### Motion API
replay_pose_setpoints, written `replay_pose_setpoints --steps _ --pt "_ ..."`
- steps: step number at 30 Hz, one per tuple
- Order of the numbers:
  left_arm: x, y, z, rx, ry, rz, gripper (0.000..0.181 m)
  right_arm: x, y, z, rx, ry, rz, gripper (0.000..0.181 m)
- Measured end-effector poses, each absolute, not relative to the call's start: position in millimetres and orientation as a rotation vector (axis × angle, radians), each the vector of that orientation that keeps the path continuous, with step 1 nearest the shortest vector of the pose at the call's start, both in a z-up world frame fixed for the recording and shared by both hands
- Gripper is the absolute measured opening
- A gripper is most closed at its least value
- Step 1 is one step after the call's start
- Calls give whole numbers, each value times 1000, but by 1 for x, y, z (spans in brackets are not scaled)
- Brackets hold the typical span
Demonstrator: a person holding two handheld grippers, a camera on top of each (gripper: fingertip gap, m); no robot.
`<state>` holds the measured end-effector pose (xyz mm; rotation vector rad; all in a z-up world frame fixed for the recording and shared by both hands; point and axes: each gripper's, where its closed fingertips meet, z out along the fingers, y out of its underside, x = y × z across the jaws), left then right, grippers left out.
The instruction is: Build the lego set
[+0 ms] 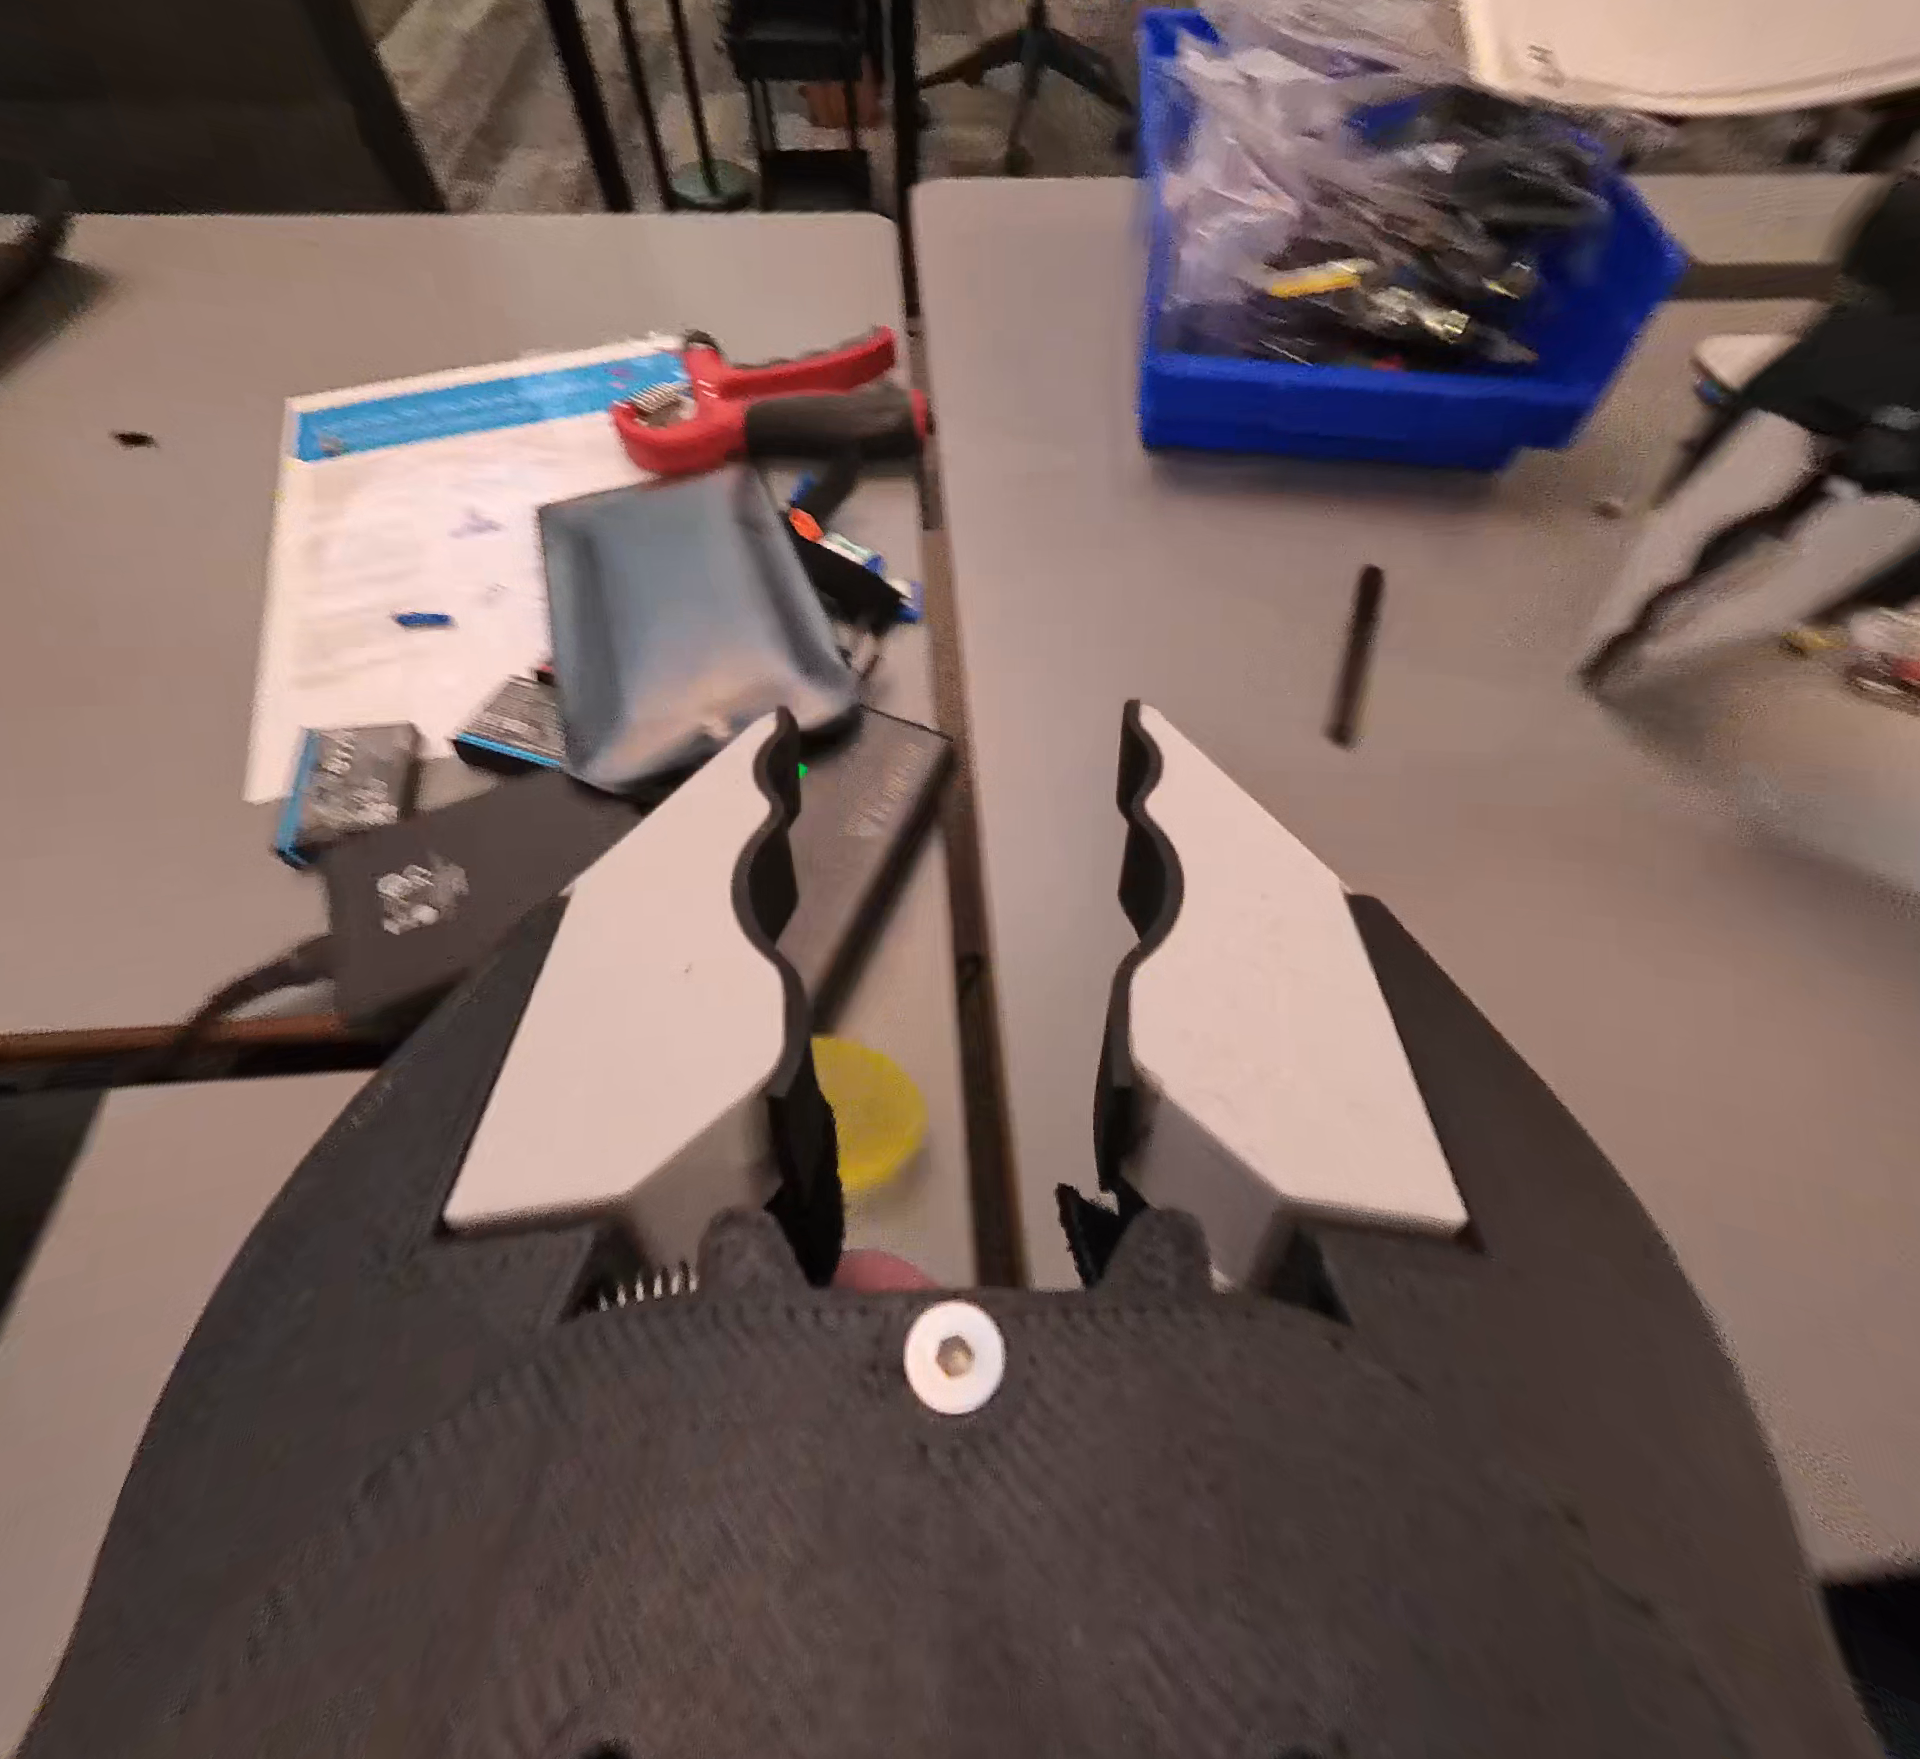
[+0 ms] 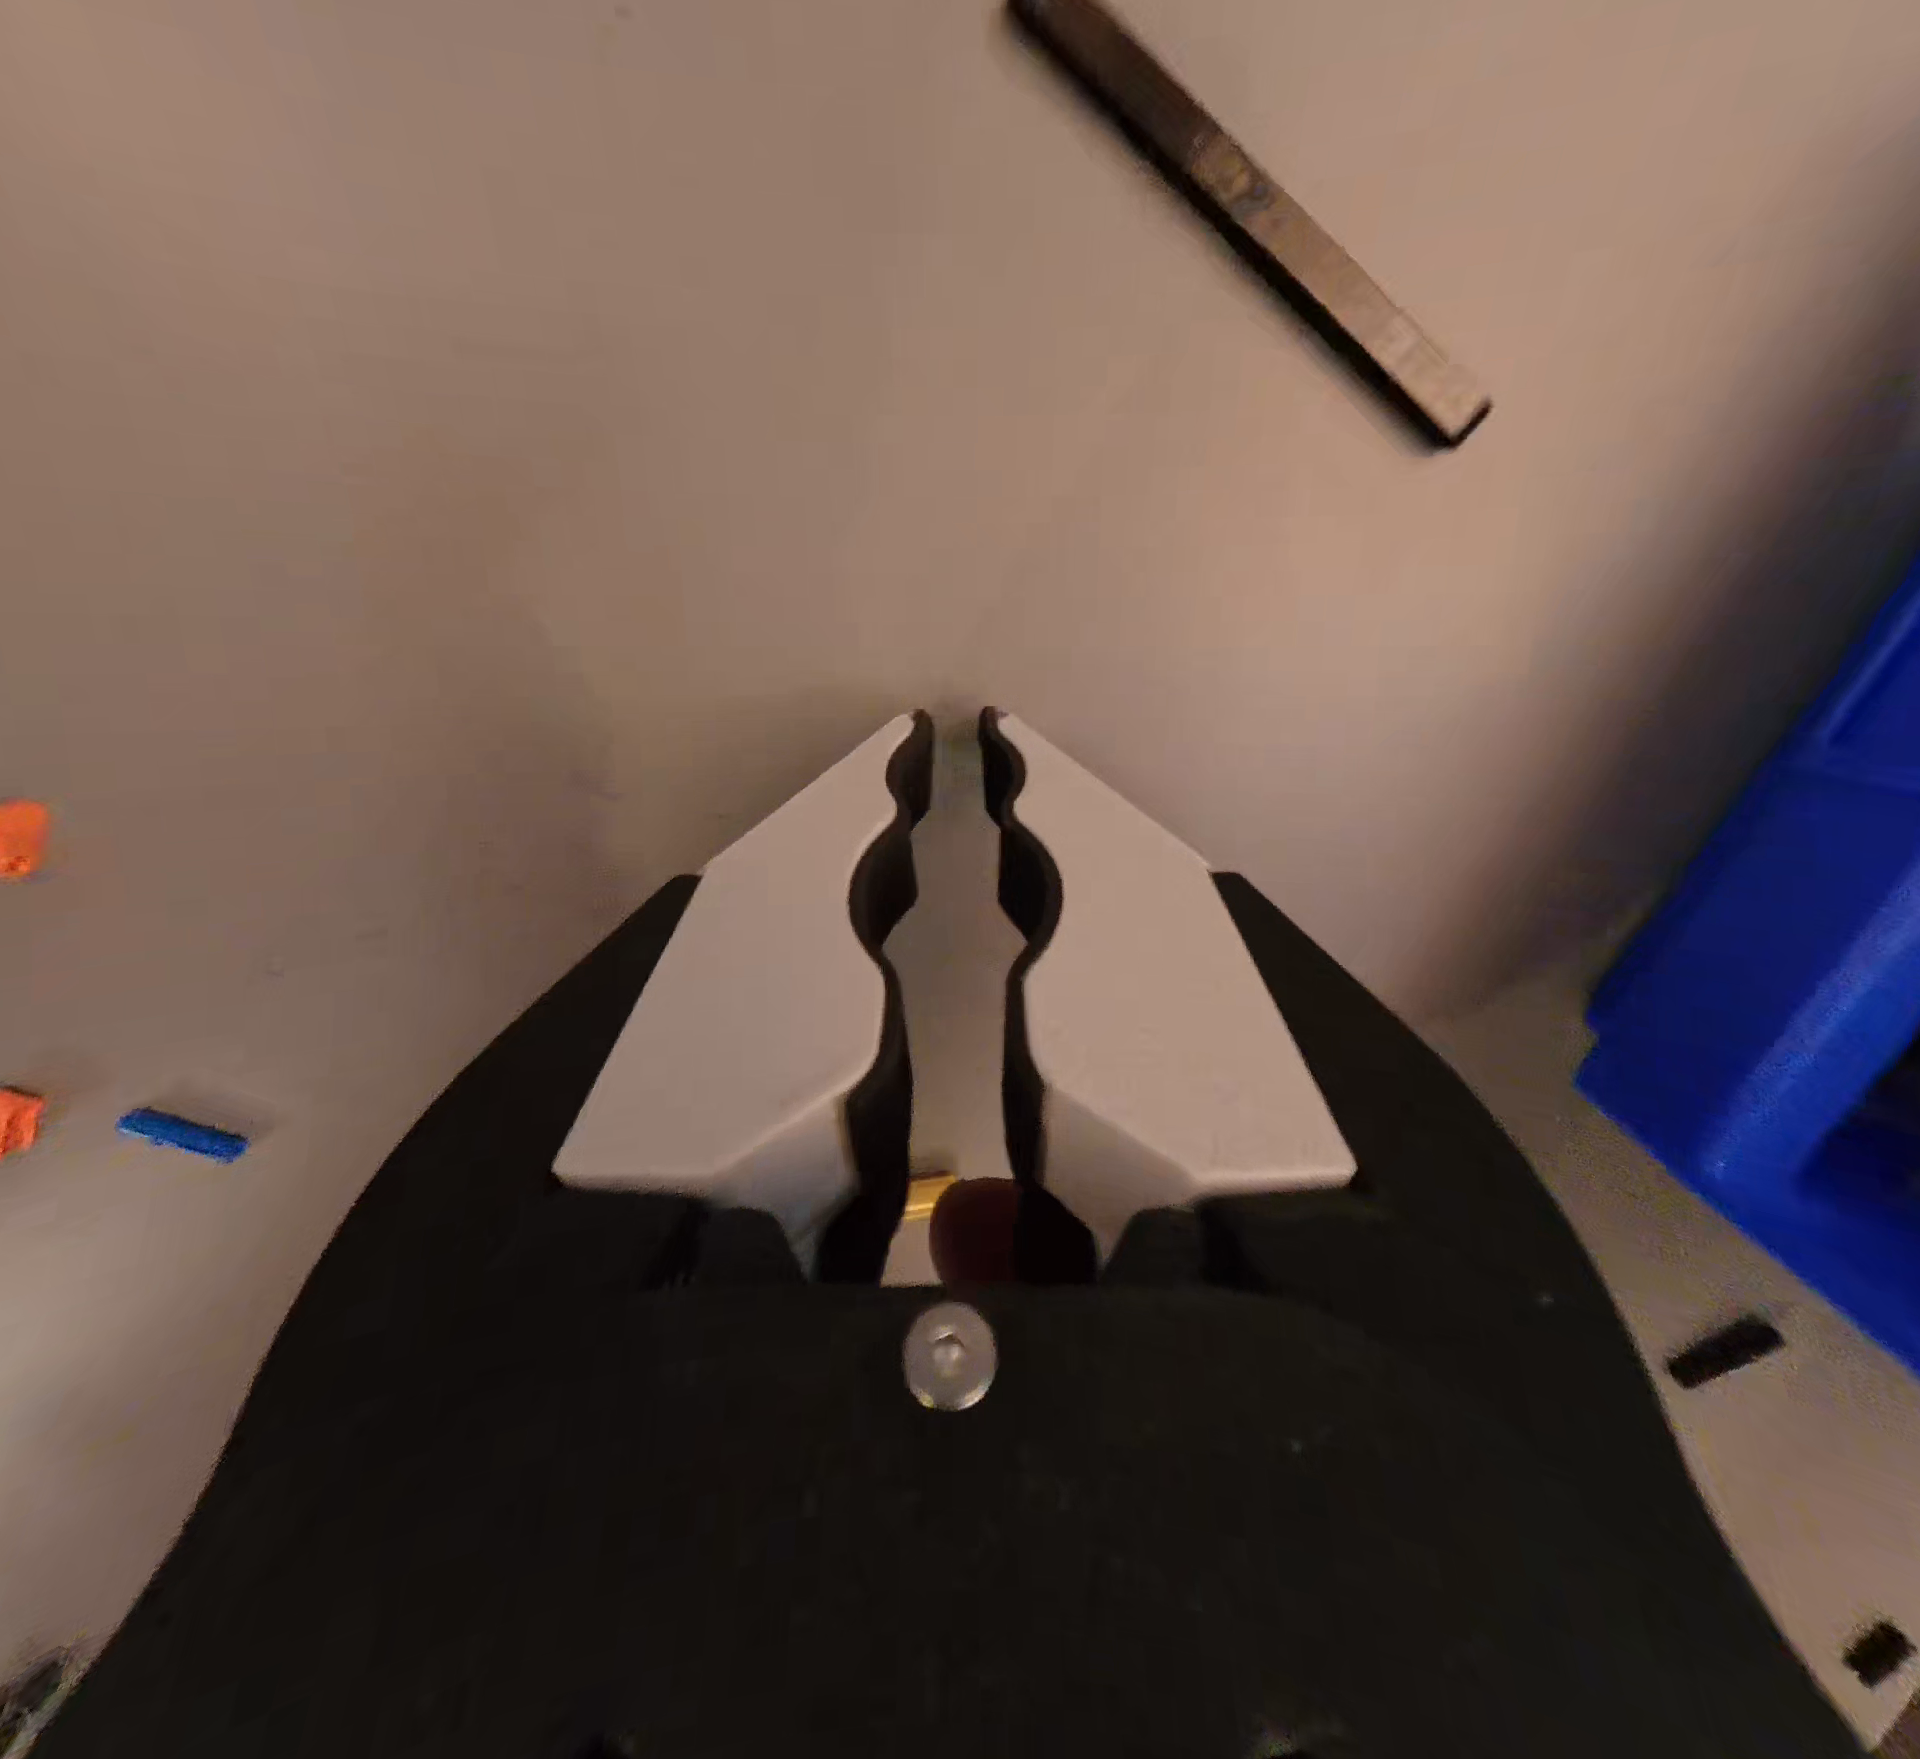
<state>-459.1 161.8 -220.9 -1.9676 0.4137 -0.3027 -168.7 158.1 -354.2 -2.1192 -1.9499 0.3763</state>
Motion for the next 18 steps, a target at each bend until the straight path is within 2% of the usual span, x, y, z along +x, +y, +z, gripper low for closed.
replay_pose_setpoints --steps 3,5,8,11,14,18 --pt "-486 200 -215 -1980 389 -208 56 -184 157 -338 -2056 -1899 390 35" --pt "-495 212 -213 -1984 359 -218 54 -213 167 -323 -1954 -1859 396 41" --pt "-490 218 -222 -1990 339 -256 51 -266 195 -312 -1888 -1757 409 28" --pt "-480 211 -241 -2021 369 -251 50 -286 215 -340 -1974 -1792 391 16" --pt "-477 199 -254 -2043 357 -294 50 -276 211 -356 -2001 -1809 400 2" --pt "-474 185 -261 -2045 326 -359 47 -230 202 -356 -2067 -1771 370 0"
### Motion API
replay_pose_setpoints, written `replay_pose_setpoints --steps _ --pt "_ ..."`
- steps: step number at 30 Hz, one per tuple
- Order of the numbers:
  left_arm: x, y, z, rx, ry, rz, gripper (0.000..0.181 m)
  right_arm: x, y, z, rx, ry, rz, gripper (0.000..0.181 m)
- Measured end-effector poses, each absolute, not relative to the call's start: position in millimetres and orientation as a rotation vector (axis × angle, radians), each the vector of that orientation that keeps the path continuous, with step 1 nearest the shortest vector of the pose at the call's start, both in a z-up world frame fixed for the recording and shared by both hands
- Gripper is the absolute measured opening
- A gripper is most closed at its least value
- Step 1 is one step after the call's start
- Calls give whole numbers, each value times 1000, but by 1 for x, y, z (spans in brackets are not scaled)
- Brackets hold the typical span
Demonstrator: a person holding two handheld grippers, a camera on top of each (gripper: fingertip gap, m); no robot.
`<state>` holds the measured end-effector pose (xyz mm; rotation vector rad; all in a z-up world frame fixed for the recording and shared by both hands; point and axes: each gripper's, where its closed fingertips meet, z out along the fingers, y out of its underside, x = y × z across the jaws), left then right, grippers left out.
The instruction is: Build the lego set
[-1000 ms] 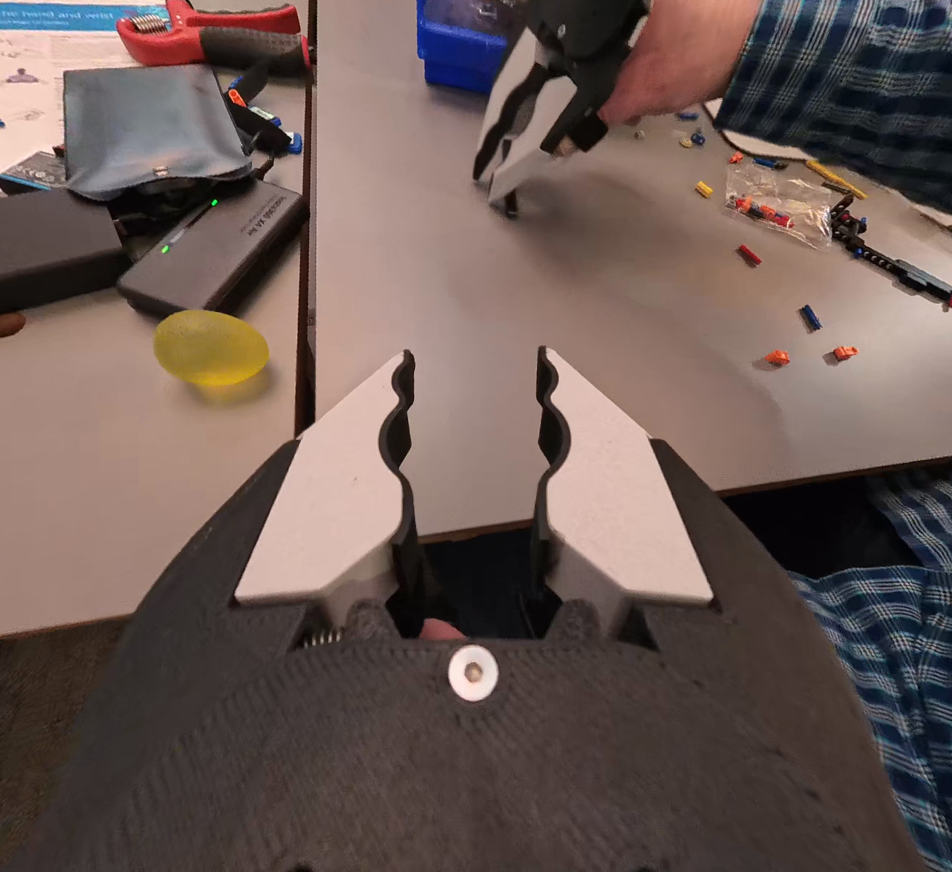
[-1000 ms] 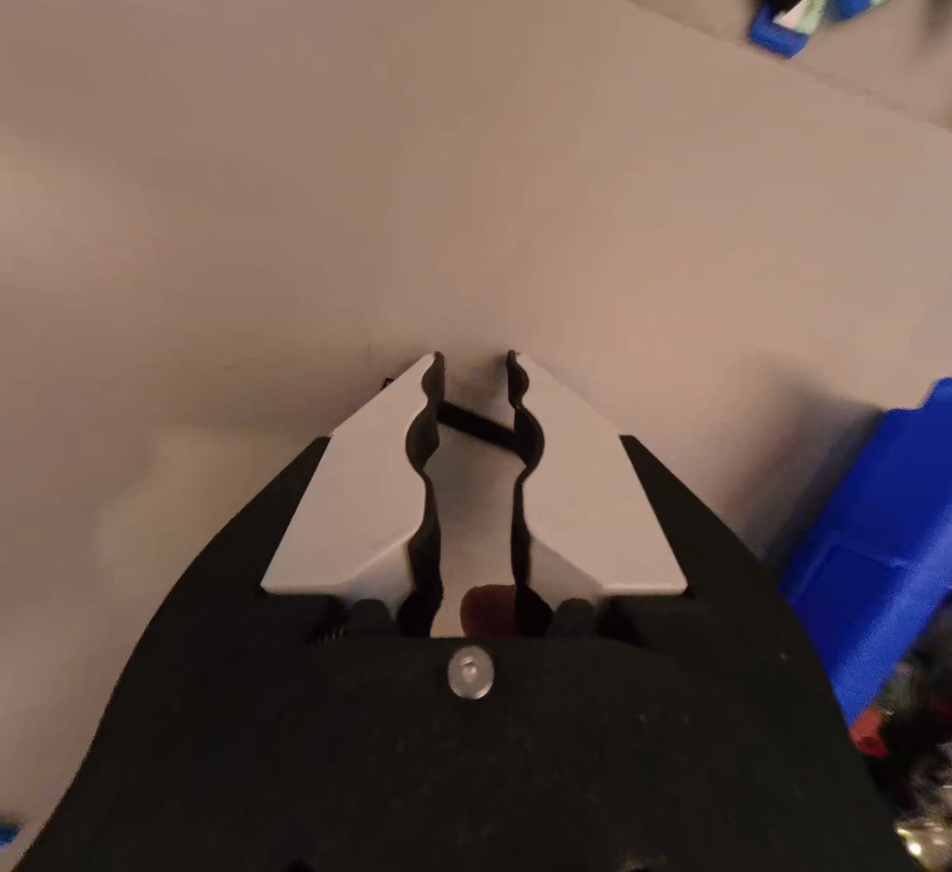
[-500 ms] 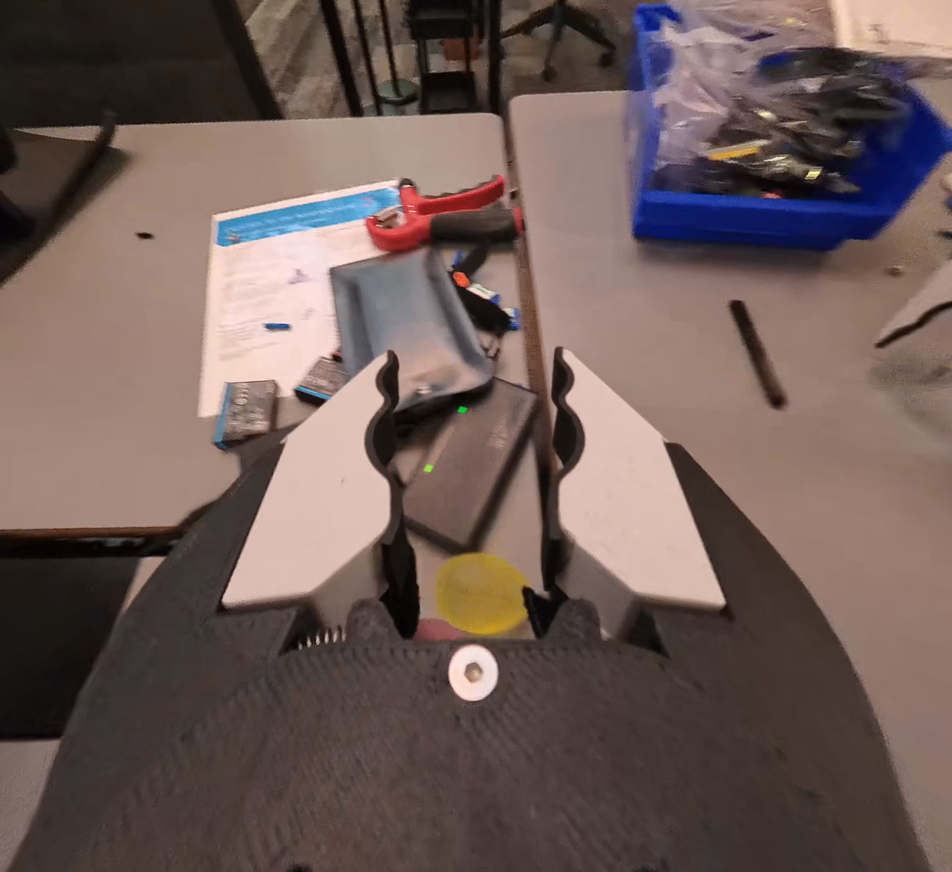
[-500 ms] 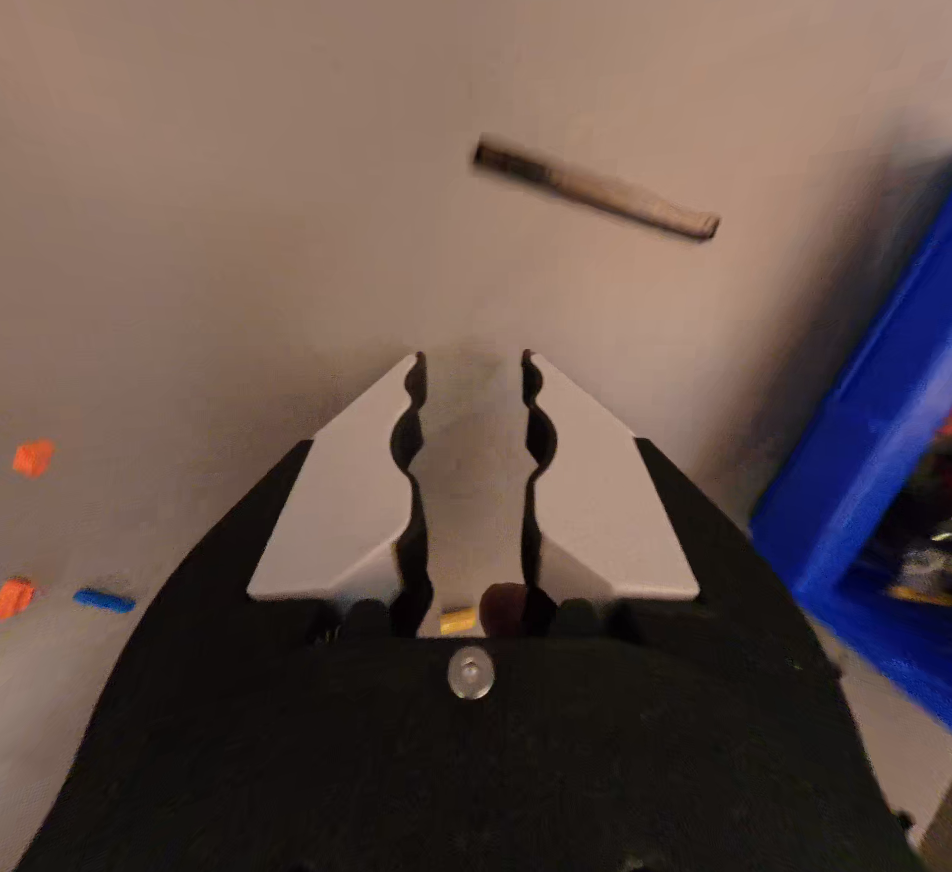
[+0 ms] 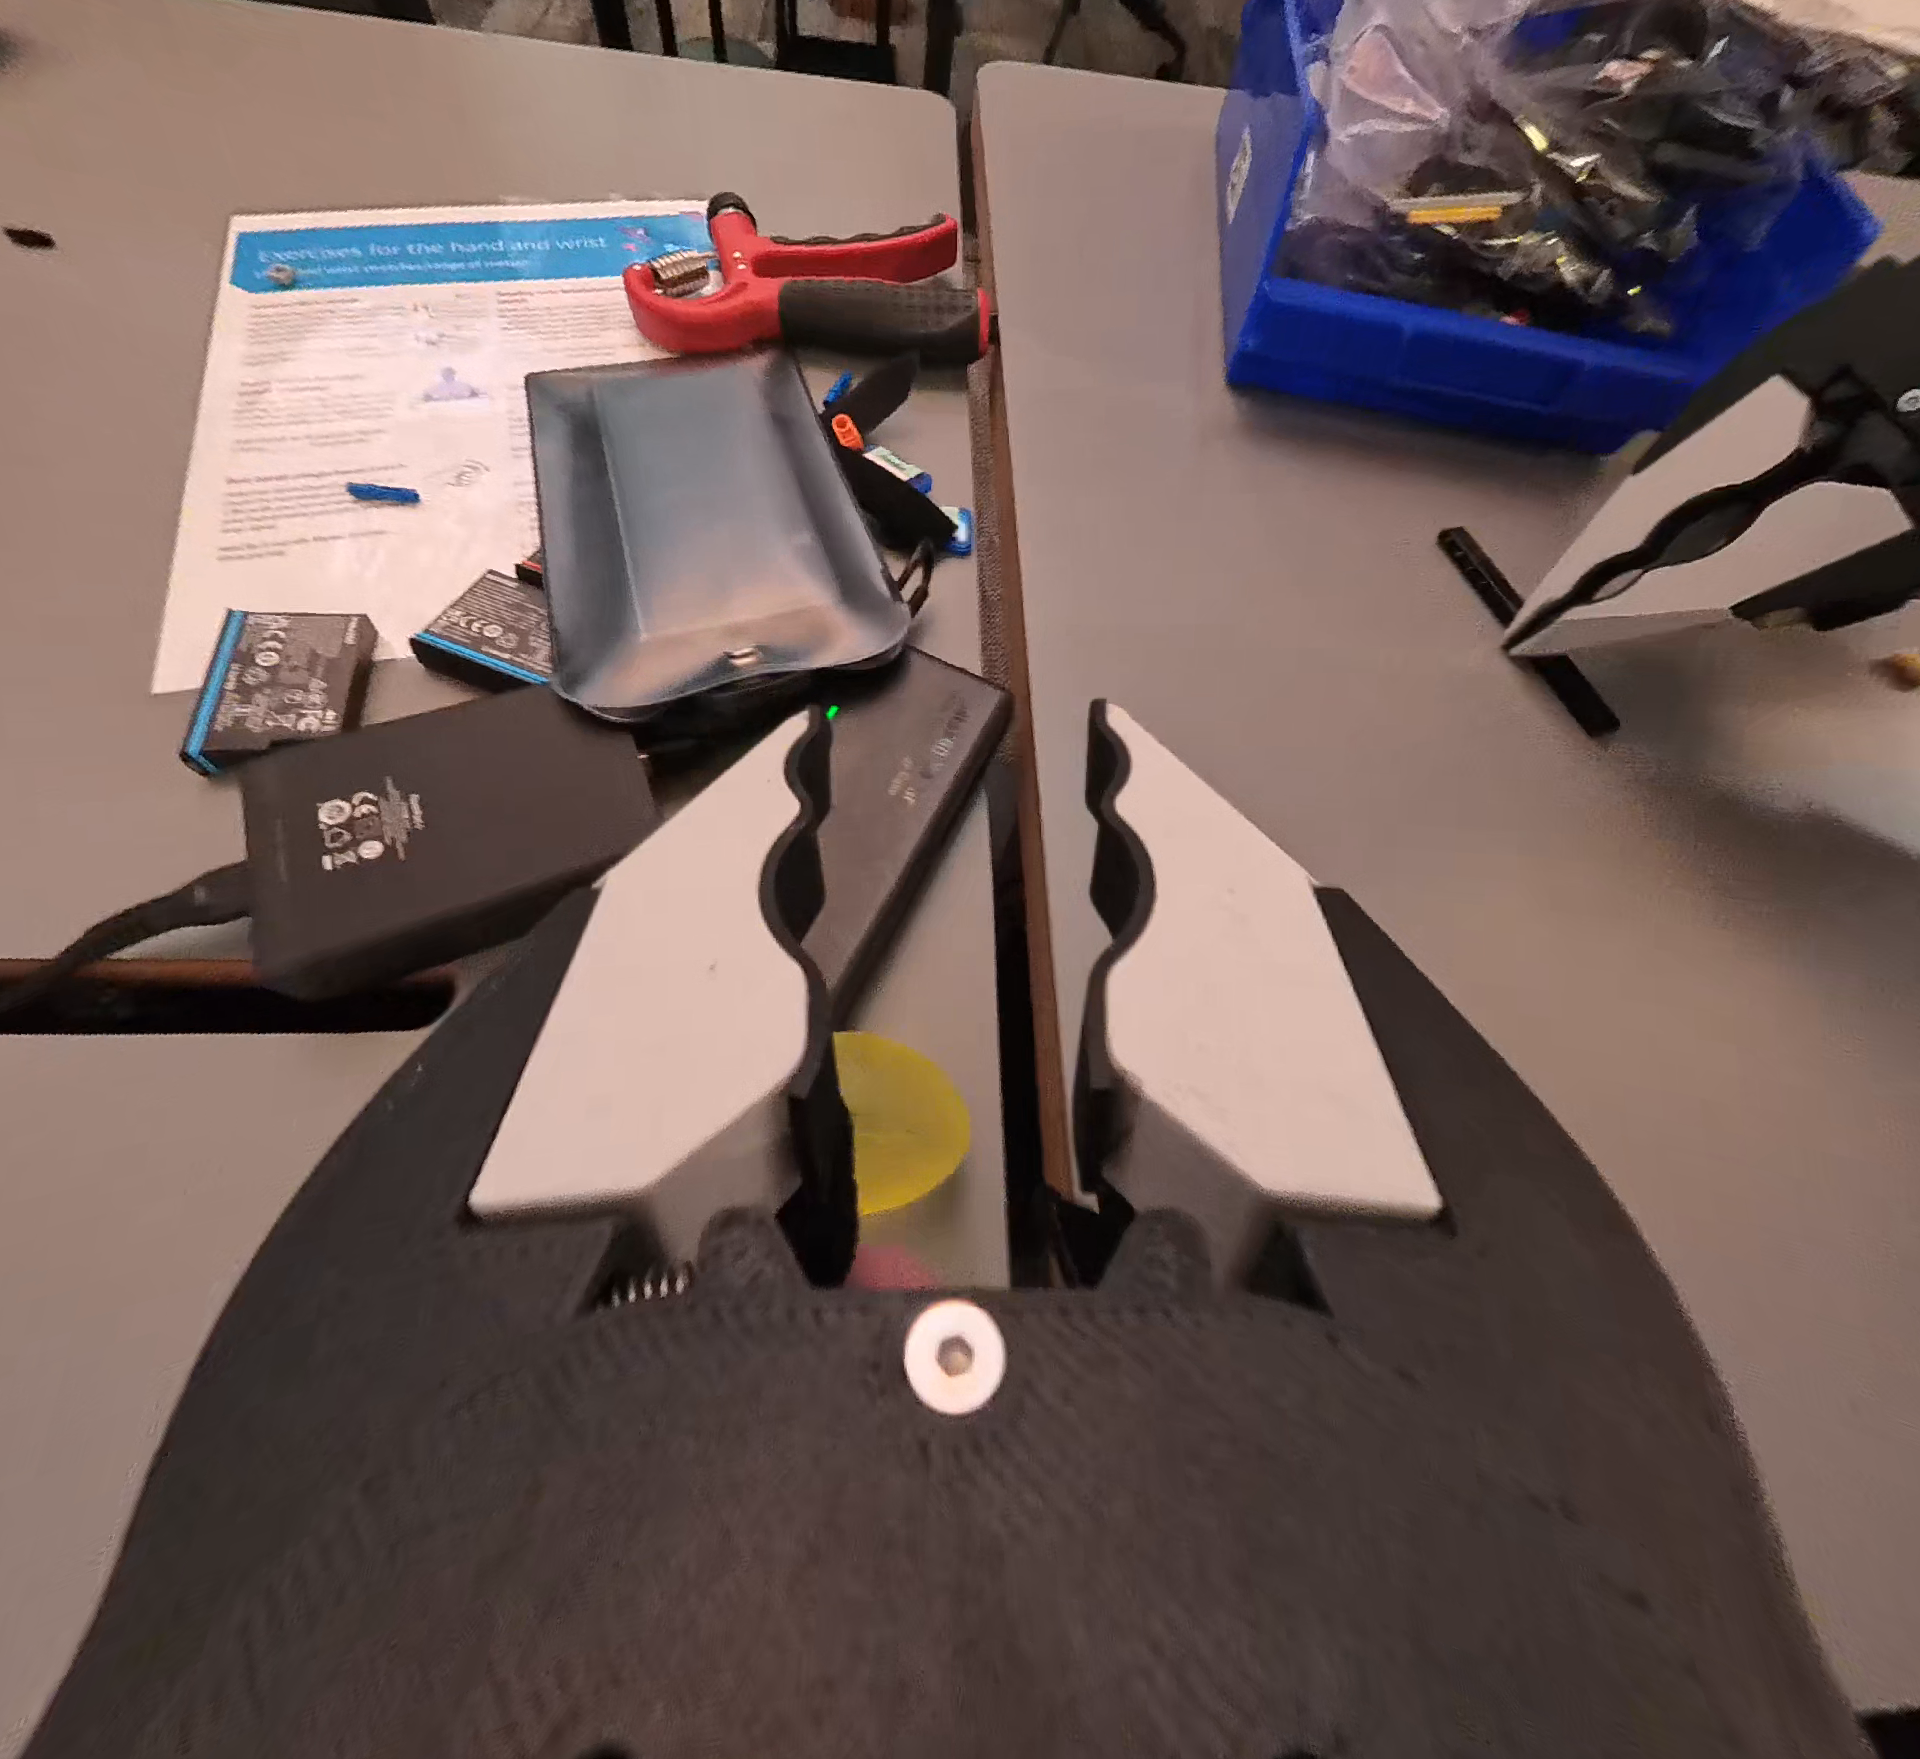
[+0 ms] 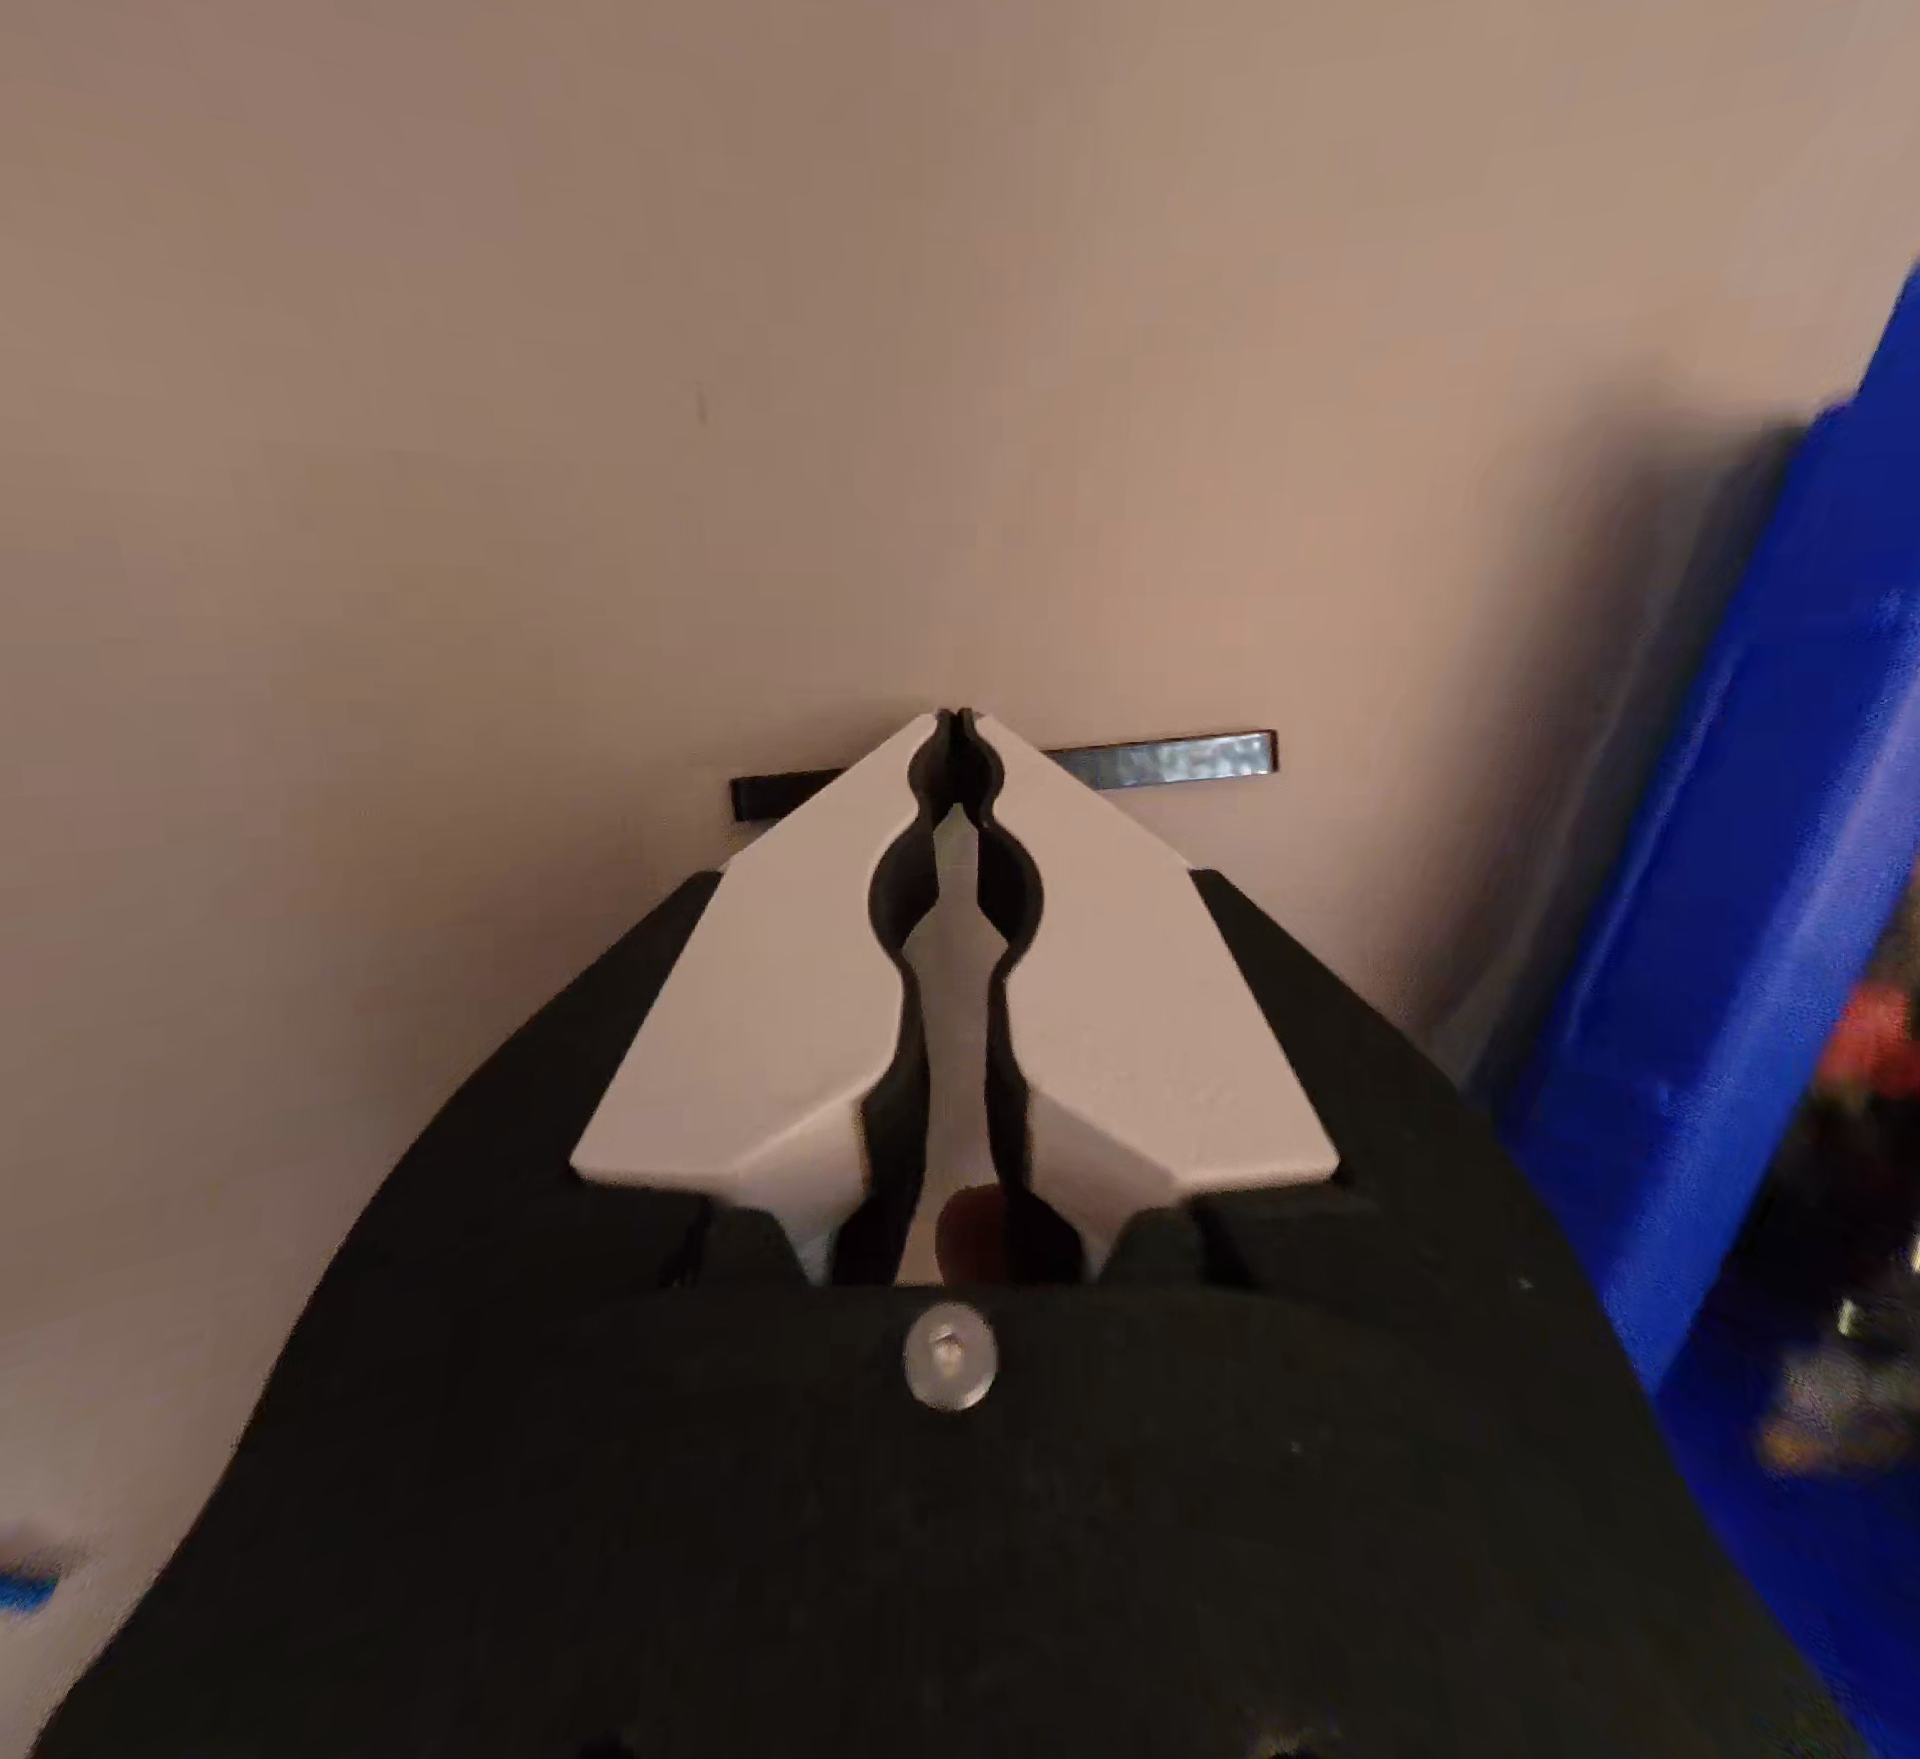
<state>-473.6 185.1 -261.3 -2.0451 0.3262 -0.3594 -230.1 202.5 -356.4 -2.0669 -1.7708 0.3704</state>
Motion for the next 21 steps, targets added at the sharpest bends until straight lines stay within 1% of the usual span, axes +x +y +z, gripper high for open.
replay_pose_setpoints --steps 2,4,8,9,11,13,14,16,17,18,20,21 --pt "-461 176 -259 -2034 336 -411 44 -200 193 -356 -2103 -1771 332 0" --pt "-443 167 -262 -2047 362 -442 47 -169 180 -356 -2133 -1788 290 0" --pt "-388 149 -285 -2128 472 -499 65 -110 154 -356 -2252 -1801 194 2" --pt "-373 146 -298 -2169 516 -500 77 -104 150 -353 -2260 -1783 171 13" --pt "-341 142 -320 -2226 602 -515 99 -114 139 -341 -2274 -1713 264 39" --pt "-315 145 -335 -2245 653 -516 102 -135 133 -330 -2259 -1656 331 63" --pt "-303 145 -341 -2257 690 -514 109 -146 131 -326 -2231 -1642 344 72" --pt "-284 146 -348 -2276 734 -522 121 -171 125 -321 -2195 -1607 410 83" --pt "-278 147 -350 -2281 743 -517 123 -182 121 -321 -2195 -1595 445 90" --pt "-277 152 -353 -2294 728 -475 121 -190 120 -324 -2190 -1588 450 94" --pt "-287 167 -360 -2313 695 -263 100 -201 120 -333 -2194 -1566 433 107" --pt "-284 169 -359 -2304 707 -250 102 -206 118 -338 -2208 -1548 444 112"
